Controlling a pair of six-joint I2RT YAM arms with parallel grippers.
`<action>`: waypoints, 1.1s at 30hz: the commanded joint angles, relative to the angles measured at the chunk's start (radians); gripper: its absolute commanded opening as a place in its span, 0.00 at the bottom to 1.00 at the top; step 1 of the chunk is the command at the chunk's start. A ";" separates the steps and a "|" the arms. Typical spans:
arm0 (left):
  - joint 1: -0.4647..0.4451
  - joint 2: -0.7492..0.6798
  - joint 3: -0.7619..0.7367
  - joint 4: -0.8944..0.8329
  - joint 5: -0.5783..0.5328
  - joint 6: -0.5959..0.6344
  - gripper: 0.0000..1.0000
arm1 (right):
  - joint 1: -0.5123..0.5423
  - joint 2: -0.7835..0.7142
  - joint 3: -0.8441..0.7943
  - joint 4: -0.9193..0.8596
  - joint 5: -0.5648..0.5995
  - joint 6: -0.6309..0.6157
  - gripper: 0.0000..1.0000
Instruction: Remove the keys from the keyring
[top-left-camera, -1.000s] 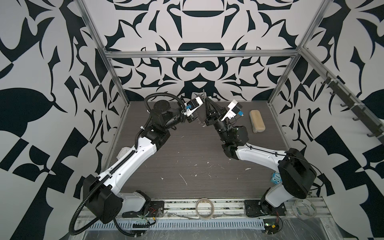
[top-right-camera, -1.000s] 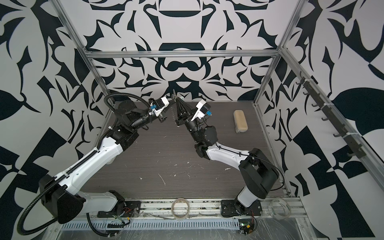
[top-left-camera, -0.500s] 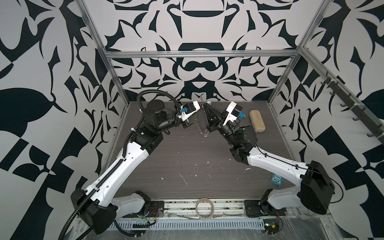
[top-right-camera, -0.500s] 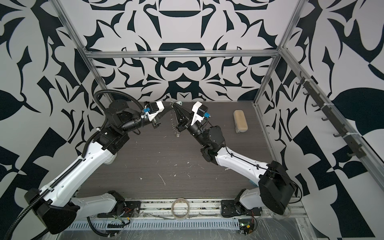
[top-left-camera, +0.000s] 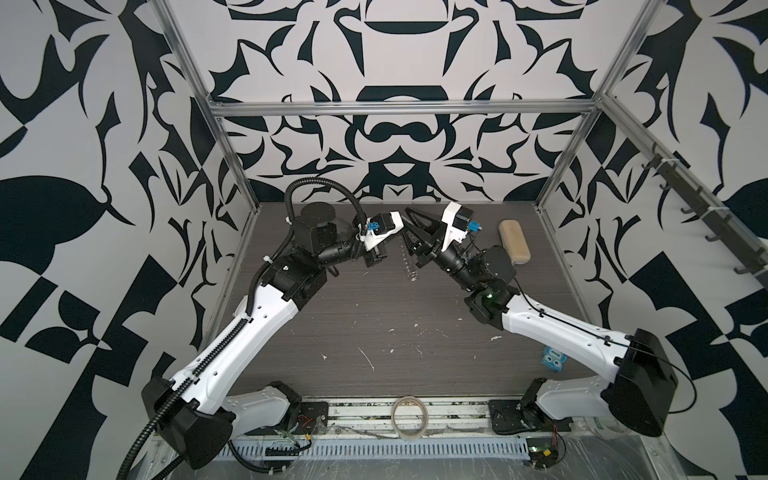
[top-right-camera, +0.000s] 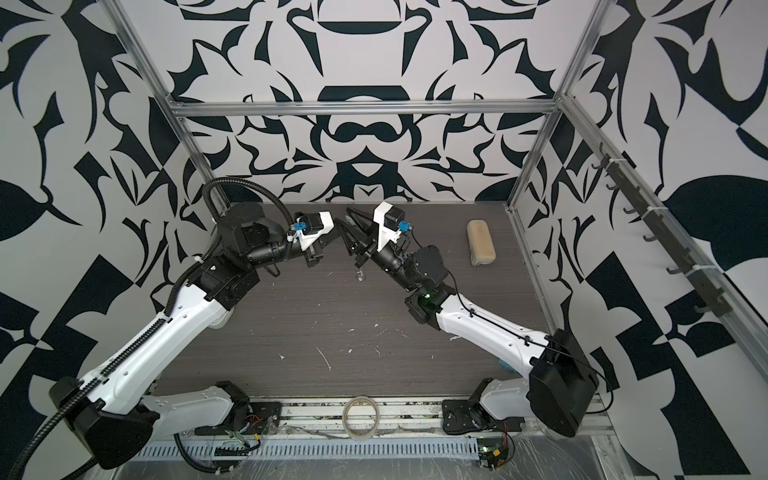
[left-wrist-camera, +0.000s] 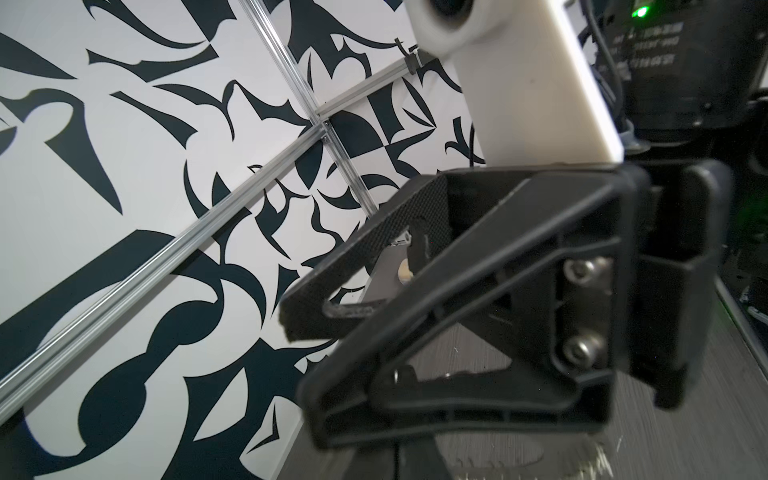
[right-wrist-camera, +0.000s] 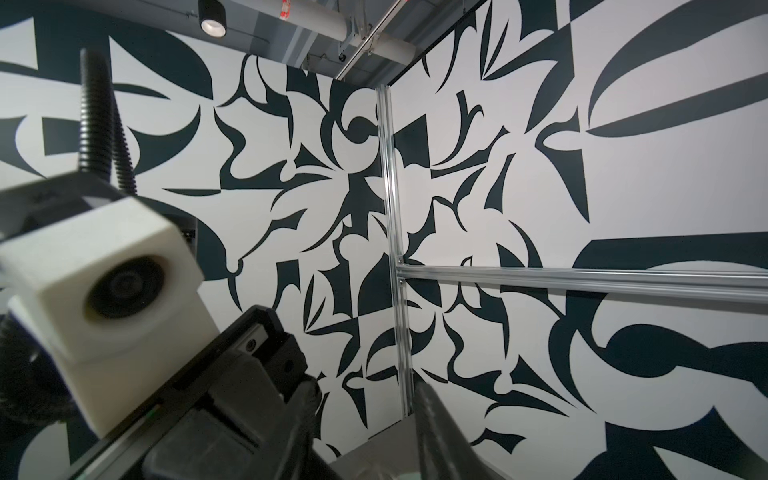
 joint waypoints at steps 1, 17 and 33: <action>-0.024 -0.023 0.012 0.068 0.086 0.003 0.00 | -0.020 -0.040 0.041 -0.193 -0.096 -0.009 0.47; 0.058 -0.030 0.053 -0.200 0.249 0.069 0.00 | -0.249 -0.326 0.268 -0.969 -0.441 -0.231 0.61; 0.111 0.109 0.259 -0.967 0.501 0.530 0.00 | -0.262 -0.419 0.088 -1.167 -0.543 -0.756 0.59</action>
